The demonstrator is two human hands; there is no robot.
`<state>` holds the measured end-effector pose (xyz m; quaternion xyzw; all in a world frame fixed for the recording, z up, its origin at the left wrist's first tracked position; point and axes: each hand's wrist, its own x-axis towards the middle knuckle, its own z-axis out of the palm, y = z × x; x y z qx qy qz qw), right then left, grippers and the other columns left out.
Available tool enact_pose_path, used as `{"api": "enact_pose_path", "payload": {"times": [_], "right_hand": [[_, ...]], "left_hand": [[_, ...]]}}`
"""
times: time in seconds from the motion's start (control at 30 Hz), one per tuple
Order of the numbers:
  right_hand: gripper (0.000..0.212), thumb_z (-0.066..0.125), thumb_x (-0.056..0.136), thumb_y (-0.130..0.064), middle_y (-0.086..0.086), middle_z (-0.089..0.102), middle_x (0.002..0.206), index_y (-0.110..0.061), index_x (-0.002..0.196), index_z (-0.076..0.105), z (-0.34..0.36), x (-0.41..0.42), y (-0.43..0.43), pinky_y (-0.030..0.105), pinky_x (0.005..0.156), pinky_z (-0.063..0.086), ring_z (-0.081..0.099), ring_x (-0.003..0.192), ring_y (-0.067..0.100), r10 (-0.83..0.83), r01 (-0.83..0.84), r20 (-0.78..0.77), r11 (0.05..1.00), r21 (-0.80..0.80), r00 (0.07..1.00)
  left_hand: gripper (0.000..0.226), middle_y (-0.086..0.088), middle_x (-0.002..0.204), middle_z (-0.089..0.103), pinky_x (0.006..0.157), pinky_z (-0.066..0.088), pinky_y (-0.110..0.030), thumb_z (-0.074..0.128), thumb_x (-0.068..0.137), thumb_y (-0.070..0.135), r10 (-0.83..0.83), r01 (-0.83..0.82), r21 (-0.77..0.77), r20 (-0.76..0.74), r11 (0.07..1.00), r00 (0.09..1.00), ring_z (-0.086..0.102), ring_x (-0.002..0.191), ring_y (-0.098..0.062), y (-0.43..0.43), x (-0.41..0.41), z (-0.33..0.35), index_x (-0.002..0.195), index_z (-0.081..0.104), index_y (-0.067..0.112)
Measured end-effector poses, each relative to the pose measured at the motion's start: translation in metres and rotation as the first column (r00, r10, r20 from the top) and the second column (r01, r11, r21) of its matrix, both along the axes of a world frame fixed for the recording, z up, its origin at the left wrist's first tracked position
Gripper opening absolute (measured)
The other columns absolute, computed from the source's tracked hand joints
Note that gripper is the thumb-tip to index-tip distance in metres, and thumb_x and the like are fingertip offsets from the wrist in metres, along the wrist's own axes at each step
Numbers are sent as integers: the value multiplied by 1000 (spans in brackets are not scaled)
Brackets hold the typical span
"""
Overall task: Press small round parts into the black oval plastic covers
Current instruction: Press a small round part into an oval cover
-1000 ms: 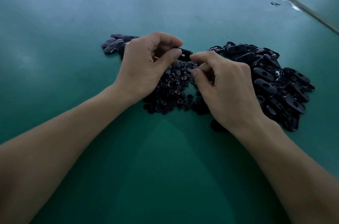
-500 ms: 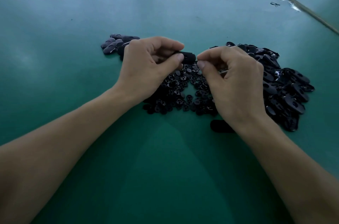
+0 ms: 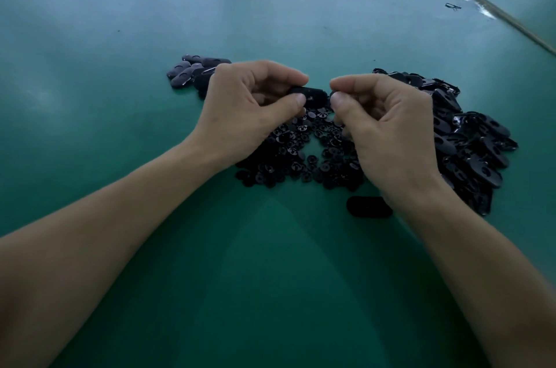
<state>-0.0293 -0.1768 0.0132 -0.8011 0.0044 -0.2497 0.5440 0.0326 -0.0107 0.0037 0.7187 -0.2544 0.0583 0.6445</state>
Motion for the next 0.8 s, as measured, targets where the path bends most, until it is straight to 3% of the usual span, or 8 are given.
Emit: {"api": "enact_pose_path", "payload": {"times": [0.23,0.47,0.8], "right_hand": [[15,73,86,-15,-4,73,75,-29,84,69,1,-2,4,35,70,59,72,72,11,29,-29,3,999,-14,1000],[18,76,84,-12,-10,71,70,-29,80,73,2,-2,6,25,66,52,67,66,7,42,-41,17,999,-20,999],[16,74,82,-14,-6,73,74,-29,79,69,2,-3,8,45,71,60,72,72,14,27,-28,-28,999,-28,999]], "left_hand": [[21,4,79,77,74,59,-24,75,80,3,-32,32,0,18,999,999,75,74,-14,0,-2,1,93,72,20],[23,8,85,77,77,60,-26,75,79,5,-48,45,37,73,998,996,75,78,-11,-2,-5,1,91,73,24],[23,10,84,77,77,58,-22,75,80,2,-69,67,37,68,997,995,74,79,-8,-2,-4,1,92,72,21]]}}
